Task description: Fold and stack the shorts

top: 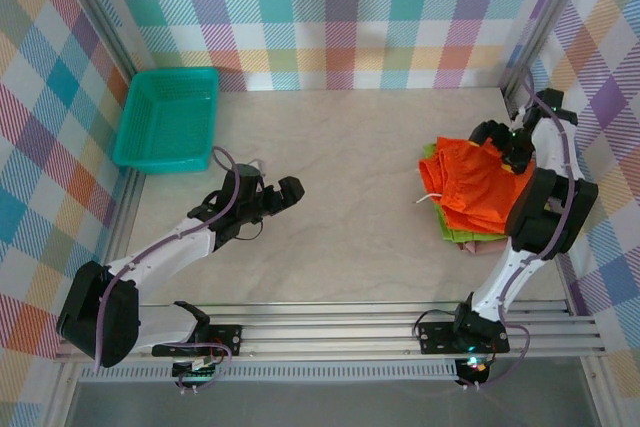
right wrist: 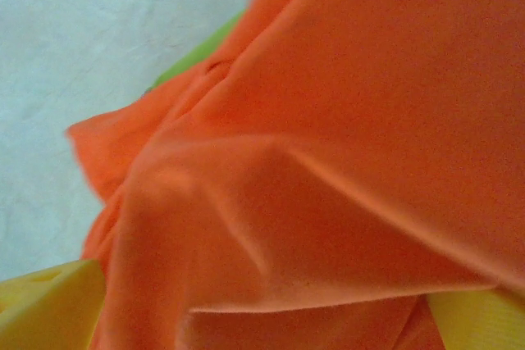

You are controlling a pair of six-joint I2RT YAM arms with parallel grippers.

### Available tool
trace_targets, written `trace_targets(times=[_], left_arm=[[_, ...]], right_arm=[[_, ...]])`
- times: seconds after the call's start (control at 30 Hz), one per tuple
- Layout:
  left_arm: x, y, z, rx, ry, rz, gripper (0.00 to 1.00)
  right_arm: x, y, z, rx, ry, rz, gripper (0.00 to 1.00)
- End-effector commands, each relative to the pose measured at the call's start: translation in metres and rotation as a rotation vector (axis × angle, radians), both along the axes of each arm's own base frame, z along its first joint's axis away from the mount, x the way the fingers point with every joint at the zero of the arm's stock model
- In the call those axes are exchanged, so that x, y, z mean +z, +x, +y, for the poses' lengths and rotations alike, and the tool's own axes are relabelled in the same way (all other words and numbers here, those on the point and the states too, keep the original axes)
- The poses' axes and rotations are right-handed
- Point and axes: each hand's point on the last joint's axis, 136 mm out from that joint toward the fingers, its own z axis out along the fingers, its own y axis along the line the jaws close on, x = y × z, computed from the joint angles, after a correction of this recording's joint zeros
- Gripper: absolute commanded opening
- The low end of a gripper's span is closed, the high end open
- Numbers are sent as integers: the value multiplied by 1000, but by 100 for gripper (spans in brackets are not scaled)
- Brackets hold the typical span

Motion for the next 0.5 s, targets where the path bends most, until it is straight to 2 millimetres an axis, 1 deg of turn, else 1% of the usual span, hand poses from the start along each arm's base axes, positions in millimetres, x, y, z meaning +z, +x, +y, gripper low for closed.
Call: trace_targets(times=[0.0,0.03,0.1,0.17,0.2,0.27,0.37,0.47], left_arm=[[-1,-3,8,9,25,-8,100],[-2,-3,8,11,26,-8,100],[-2,-4,9,15,29,-9,100],[-3,-5,11,17,33,-7,100],[-2,-5,12,20,36,-9,100],[1,-6,16,28,53,-18,100],[13,-7,28,51,112,-51,100],[32,-7,52,115,218,-112,100]], right_arm=[[-21,3,-8,-38,38,-1,99],[-27,2,-10,-46,47,3,99],[-32,0,-10,-49,64,12,99],[-31,0,-9,-51,70,13,99],[-27,0,-8,-49,75,6,100],[-12,0,-4,-43,88,-34,99],[25,-2,7,-37,107,-144,99],[69,-12,20,-17,83,-271,100]])
